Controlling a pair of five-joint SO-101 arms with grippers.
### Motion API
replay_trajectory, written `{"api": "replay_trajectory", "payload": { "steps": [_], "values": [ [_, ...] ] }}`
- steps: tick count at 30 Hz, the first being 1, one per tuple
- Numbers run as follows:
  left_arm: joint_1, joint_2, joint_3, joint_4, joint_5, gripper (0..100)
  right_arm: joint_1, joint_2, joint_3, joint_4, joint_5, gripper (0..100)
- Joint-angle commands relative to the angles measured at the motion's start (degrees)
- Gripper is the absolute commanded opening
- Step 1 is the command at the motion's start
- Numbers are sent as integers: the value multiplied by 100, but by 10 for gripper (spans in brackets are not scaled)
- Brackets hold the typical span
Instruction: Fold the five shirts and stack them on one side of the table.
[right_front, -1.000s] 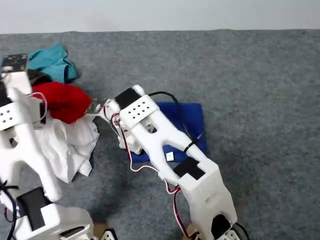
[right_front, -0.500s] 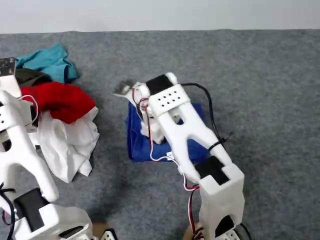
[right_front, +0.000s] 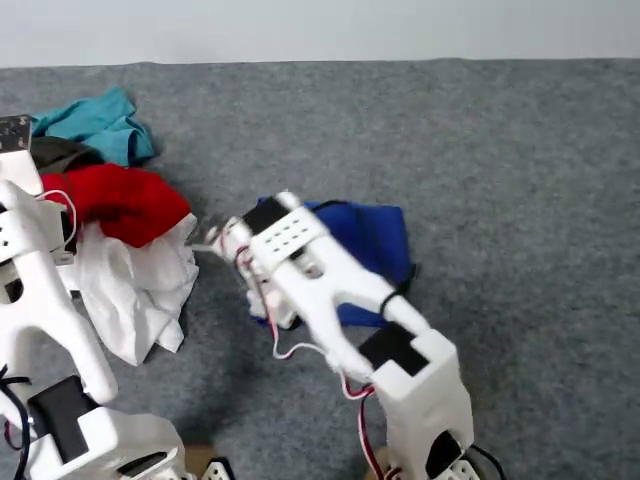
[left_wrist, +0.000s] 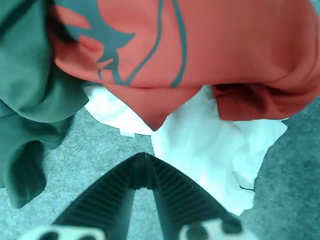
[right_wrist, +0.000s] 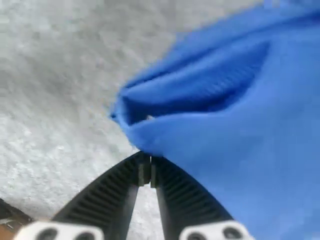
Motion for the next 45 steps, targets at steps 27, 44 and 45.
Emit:
{"api": "replay_trajectory", "payload": {
  "steps": [27,44,45],
  "values": [
    [-26,-299,-57,-105,-9,3,101,1156,-2171,198,88,9],
    [-18,-308,-57,-105,0,3,558,1288,-3789,989,299,9],
    [-18,-308,-57,-105,0,3,549,1446,-3789,936,299,9]
  ]
}}
